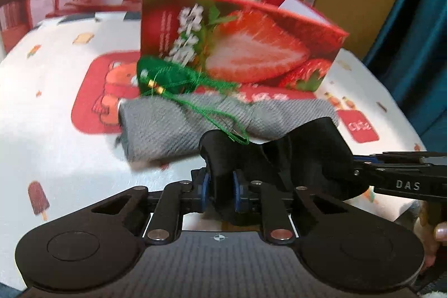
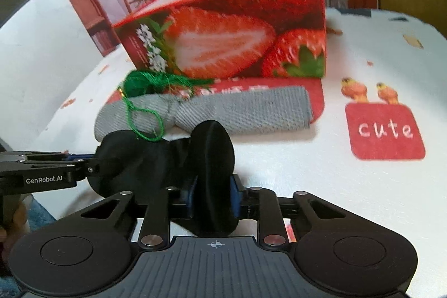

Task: Organize soft objects
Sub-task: 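Lift the black eye mask with both grippers into the red box and open both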

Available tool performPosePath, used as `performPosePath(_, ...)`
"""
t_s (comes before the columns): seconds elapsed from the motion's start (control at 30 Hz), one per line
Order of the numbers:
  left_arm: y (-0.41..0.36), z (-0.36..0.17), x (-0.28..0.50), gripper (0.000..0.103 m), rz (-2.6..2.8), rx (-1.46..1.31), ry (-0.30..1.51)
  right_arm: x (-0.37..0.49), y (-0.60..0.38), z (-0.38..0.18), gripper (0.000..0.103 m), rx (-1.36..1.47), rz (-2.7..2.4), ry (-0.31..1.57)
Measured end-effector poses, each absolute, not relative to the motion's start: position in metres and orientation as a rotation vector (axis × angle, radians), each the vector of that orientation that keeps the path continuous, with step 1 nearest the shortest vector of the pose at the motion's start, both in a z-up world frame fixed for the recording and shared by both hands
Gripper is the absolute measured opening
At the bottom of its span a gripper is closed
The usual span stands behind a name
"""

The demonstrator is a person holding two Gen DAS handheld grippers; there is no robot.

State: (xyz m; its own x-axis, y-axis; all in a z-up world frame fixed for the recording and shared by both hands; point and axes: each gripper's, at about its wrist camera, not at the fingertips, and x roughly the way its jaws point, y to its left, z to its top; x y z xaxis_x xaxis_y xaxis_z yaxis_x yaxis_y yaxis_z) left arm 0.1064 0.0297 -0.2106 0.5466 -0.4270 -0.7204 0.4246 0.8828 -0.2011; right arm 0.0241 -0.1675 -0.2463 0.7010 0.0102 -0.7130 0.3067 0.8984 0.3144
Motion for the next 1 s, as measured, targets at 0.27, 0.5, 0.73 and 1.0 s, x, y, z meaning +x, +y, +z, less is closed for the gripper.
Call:
performPosePath(0.27, 0.026, -0.165, 0.103, 0.015, -0.543, -0.025, 0.703, 0.018, -0.182, -0.217, 0.017, 0.441, -0.168, 0.65)
performPosePath(0.5, 0.016, -0.115, 0.113, 0.014, -0.55, -0.018, 0.548, 0.028, -0.197, -0.174, 0.017, 0.394, -0.154, 0.516)
performPosePath(0.73, 0.004, -0.076, 0.14, 0.014, -0.522, -0.007, 0.41, 0.06, -0.213, -0.126, 0.017, 0.309, -0.139, 0.401)
performPosePath(1.0, -0.016, -0.051, 0.198, 0.014, -0.478, 0.04, 0.339, 0.121, -0.23, -0.089, 0.017, 0.185, -0.143, 0.325)
